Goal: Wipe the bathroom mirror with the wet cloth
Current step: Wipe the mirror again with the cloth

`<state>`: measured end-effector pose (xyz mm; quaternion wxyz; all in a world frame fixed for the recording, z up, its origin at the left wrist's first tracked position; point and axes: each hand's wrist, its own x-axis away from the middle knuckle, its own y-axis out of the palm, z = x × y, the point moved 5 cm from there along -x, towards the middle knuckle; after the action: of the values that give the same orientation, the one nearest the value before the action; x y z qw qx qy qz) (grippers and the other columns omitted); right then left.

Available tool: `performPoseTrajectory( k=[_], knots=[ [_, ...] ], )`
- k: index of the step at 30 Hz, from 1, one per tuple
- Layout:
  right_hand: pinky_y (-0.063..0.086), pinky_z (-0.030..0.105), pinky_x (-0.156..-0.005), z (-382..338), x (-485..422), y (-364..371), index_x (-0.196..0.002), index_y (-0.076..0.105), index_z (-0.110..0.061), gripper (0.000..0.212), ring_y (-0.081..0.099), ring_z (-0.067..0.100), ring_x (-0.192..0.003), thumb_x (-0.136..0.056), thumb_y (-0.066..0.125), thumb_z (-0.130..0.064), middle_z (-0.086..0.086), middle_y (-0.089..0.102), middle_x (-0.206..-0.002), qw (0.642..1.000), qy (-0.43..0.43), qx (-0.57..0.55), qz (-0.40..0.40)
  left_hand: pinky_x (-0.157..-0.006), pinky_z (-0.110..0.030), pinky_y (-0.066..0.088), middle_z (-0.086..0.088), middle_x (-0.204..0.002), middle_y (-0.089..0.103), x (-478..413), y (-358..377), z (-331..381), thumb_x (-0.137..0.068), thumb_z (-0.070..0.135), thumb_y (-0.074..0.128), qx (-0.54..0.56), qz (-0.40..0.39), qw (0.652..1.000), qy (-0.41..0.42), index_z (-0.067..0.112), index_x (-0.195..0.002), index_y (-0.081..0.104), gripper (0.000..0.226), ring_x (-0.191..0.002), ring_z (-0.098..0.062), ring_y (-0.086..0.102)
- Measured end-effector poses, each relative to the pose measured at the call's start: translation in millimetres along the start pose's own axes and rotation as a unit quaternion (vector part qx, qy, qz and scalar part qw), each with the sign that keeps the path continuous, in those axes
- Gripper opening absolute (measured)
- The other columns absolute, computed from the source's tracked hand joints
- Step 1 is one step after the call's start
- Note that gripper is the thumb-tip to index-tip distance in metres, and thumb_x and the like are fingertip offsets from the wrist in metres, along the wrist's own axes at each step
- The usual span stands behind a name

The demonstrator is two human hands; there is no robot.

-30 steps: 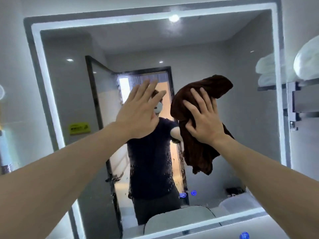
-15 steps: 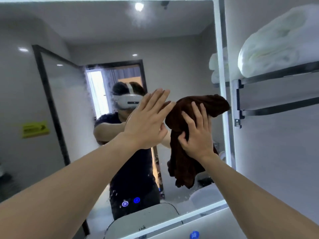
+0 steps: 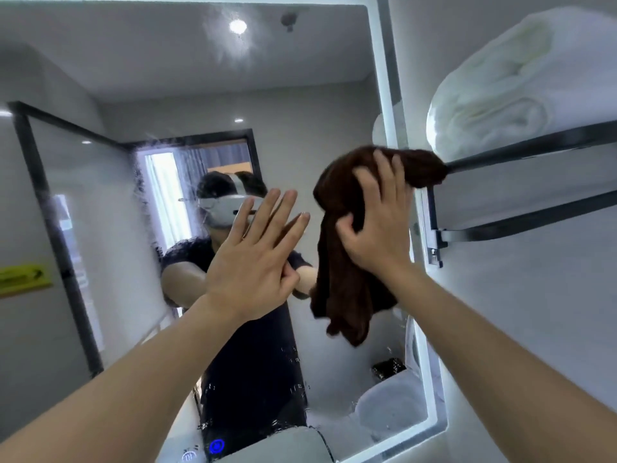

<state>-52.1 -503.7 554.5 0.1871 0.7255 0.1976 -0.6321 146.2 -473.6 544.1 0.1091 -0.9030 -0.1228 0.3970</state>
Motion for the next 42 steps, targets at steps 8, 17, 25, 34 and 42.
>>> performPoseTrajectory(
  k=[8, 17, 25, 34, 42],
  knots=[
    [0.02, 0.058, -0.123, 24.1, -15.7, -12.2, -0.144, 0.049, -0.013, 0.063, 0.02, 0.038, -0.154, -0.082, 0.057, -0.021, 0.013, 0.033, -0.163, 0.995, 0.072, -0.048, 0.039, -0.126, -0.058, 0.008, -0.016, -0.171, 0.003, 1.4, 0.6, -0.8, -0.094, 0.036, 0.032, -0.001, 0.015, 1.0, 0.001, 0.016, -0.162, 0.017, 0.072, -0.158, -0.035, 0.0],
    [0.021, 0.062, -0.122, 47.3, 173.9, -15.6, -0.144, 0.037, -0.014, 0.066, 0.015, 0.037, -0.156, -0.08, 0.053, -0.021, 0.018, 0.026, -0.164, 0.988, 0.152, -0.034, -0.009, -0.127, -0.057, 0.004, -0.015, -0.171, -0.002, 0.7, -0.3, -0.1, -0.093, 0.036, 0.031, 0.006, 0.005, 1.0, -0.011, 0.016, -0.162, 0.014, 0.074, -0.159, -0.033, -0.003],
    [0.014, 0.048, -0.128, 40.9, 263.8, -12.9, -0.143, 0.038, -0.003, 0.068, 0.013, 0.039, -0.156, -0.077, 0.051, -0.016, 0.02, 0.023, -0.164, 0.961, 0.271, -0.044, 0.022, -0.126, -0.059, 0.006, -0.014, -0.172, -0.002, 2.0, 2.7, 0.4, -0.093, 0.031, 0.039, 0.013, 0.005, 1.0, -0.015, 0.015, -0.162, 0.013, 0.075, -0.158, -0.034, -0.003],
    [0.004, 0.02, -0.124, -18.5, 314.7, 10.3, -0.146, 0.041, 0.004, 0.065, 0.022, 0.043, -0.151, -0.082, 0.05, -0.008, 0.025, 0.033, -0.159, 0.82, 0.536, -0.064, 0.192, -0.126, -0.059, 0.006, -0.013, -0.172, -0.006, 1.7, 4.6, -0.1, -0.093, 0.031, 0.04, 0.005, 0.005, 1.0, -0.017, 0.016, -0.163, 0.011, 0.077, -0.158, -0.033, -0.007],
    [0.002, 0.029, -0.129, -67.1, 345.4, 16.7, -0.15, 0.034, -0.01, 0.071, 0.006, 0.028, -0.158, -0.083, 0.054, -0.014, 0.012, 0.017, -0.168, 0.894, 0.44, -0.074, 0.043, -0.127, -0.058, 0.001, -0.013, -0.172, -0.003, 1.0, 1.7, -0.4, -0.092, 0.035, 0.032, 0.028, 0.008, 0.999, -0.018, 0.016, -0.163, 0.012, 0.076, -0.158, -0.034, -0.005]
  ],
)
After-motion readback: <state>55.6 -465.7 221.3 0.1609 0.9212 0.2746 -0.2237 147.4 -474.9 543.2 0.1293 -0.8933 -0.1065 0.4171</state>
